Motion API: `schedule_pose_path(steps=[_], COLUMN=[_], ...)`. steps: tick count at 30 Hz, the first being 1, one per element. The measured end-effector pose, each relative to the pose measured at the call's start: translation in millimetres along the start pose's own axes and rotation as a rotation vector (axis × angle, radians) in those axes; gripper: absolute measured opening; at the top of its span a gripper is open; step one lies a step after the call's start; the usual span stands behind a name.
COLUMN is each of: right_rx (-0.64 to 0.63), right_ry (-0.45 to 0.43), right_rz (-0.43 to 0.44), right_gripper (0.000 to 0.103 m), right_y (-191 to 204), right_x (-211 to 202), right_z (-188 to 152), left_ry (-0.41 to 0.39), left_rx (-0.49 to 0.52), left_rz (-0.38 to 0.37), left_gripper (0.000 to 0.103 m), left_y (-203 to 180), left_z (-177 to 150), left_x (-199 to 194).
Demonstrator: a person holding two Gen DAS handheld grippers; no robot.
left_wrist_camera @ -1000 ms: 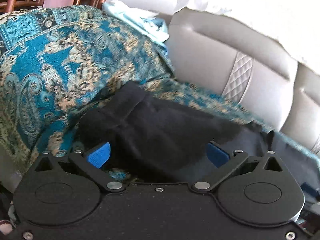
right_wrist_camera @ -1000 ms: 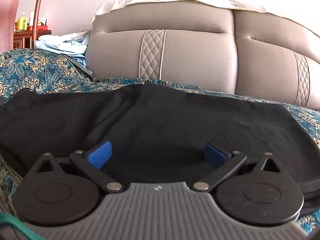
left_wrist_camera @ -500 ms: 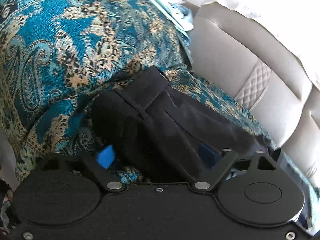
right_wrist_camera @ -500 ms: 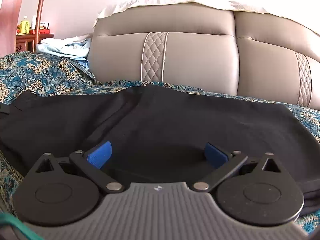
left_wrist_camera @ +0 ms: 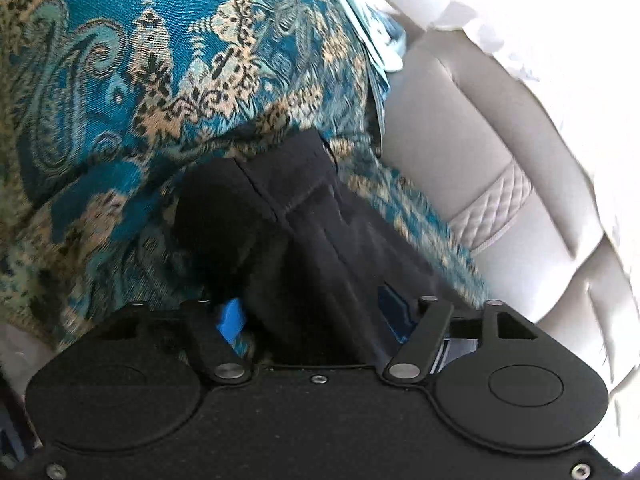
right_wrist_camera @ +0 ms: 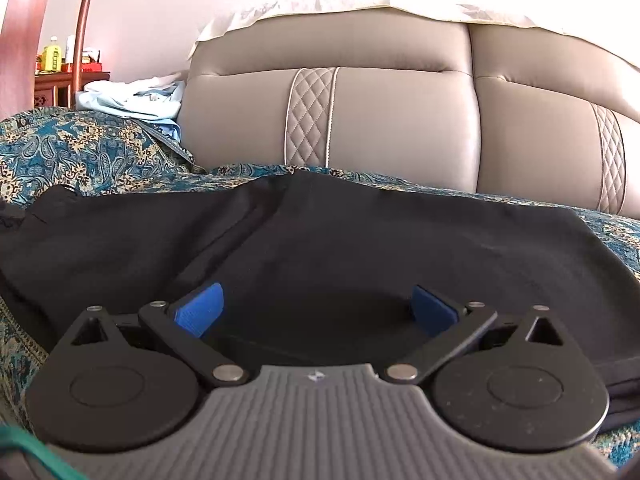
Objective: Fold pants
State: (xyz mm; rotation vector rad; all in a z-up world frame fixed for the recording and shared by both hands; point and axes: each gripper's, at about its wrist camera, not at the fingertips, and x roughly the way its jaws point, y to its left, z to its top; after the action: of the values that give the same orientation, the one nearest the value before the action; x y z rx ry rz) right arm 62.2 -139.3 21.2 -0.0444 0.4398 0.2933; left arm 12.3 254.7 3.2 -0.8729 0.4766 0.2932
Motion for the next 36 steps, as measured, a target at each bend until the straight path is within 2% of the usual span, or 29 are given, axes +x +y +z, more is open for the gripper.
schedule_pose_path(steps=[3, 7, 9, 10, 11, 15, 16, 18, 20, 24, 27, 30, 33, 36], right_rx=[-0.001, -0.002, -0.002, -0.002, -0.003, -0.007, -0.011, -0.022, -0.027, 0.061, 0.129, 0.211, 0.322, 0.484], right_ry=[0.000, -0.002, -0.001, 0.001, 0.002, 0.024, 0.036, 0.068, 0.089, 0.089, 0.091, 0.071, 0.031, 0.001], right_rz=[0.001, 0.003, 0.004, 0.003, 0.004, 0.014, 0.017, 0.040, 0.068, 0.122, 0.088, 0.021, -0.039, -0.063], right_gripper=[0.103, 0.103, 0.103, 0.103, 0.103, 0.103, 0.103, 0.103, 0.103, 0.103, 0.103, 0.103, 0.103, 0.103], right_y=[0, 0, 0, 0, 1, 0, 0, -3, -11, -52, -94, -144, -196, -239], right_x=[0, 0, 0, 0, 0, 1, 1, 1, -2, -14, -18, -22, -28, -34], right_z=[0, 0, 0, 0, 0, 4, 6, 12, 16, 30, 43, 52, 51, 49], left_ry=[-0.039, -0.075, -0.096, -0.106, -0.106, -0.136, -0.150, -0.176, -0.202, -0.251, -0.257, -0.236, -0.175, -0.091], left_rx=[-0.040, -0.010, 0.020, 0.037, 0.056, 0.054, 0.080, 0.163, 0.249, 0.409, 0.541, 0.679, 0.810, 0.922], left_rz=[-0.001, 0.041, 0.081, 0.119, 0.149, 0.145, 0.141, 0.135, 0.105, 0.023, -0.055, -0.140, -0.225, -0.284], left_gripper=[0.070, 0.069, 0.061, 0.044, 0.036, 0.020, 0.016, 0.016, 0.016, 0.015, 0.015, 0.016, 0.016, 0.016], left_y=[5, -2, -7, -11, -14, -28, -35, -59, -85, -148, -199, -251, -297, -331], left_z=[10, 20, 20, 20, 21, 25, 26, 26, 24, 10, -15, -51, -101, -161], left_x=[15, 32, 38, 41, 43, 34, 30, 22, 15, 6, 5, 9, 20, 36])
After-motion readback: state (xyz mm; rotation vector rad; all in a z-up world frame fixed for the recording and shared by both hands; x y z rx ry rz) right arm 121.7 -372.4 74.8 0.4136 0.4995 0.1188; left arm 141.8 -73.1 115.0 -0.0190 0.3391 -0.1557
